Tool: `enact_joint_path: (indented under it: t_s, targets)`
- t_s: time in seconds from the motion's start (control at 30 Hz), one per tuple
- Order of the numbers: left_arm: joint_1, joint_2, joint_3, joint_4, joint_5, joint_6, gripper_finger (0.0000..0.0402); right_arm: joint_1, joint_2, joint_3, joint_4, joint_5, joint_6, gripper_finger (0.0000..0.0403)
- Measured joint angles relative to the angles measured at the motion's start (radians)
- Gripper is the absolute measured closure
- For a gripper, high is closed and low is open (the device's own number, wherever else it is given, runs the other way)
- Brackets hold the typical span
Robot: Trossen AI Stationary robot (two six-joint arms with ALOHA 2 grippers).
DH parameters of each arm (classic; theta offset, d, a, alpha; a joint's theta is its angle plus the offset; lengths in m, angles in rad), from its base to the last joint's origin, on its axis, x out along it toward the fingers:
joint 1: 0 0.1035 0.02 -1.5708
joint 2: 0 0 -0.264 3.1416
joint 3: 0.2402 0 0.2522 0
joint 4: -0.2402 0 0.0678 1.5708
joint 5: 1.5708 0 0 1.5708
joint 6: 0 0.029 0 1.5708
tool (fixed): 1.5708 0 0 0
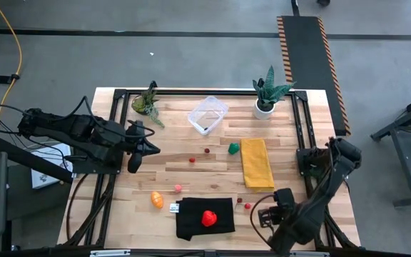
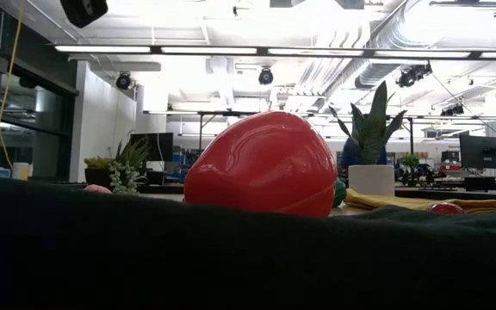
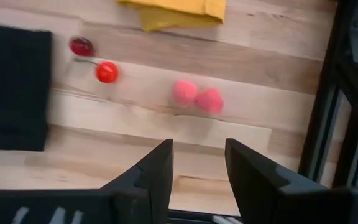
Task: Pick and placing Produce into tupperware
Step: Put the bottom right red cherry into the transparent bin
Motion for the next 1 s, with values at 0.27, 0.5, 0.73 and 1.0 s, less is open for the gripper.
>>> enact_joint_path:
  t_s: [0.27,0.5,0.73,1.0]
  targets:
    - [0.0,0.0,0.0,-0.006,0.0,-0.026,0.0401,0.013,-0.002,-0.113,0.089,0.022,-0.001,0.0265]
    - [0.0,0.0,0.0,-0.004,0.0,-0.051,0.0401,0.012,-0.042,-0.272,0.288,0.044,-0.008,0.0265]
    - [0.0,0.0,0.0,-0.004,-0.001,-0.052,0.0401,-0.008,-0.188,-0.431,0.388,0.115,-0.019,0.0265]
    - [0.0,0.0,0.0,-0.004,-0.004,-0.052,0.0401,-0.015,-0.402,-0.622,0.521,0.403,-0.148,0.0265]
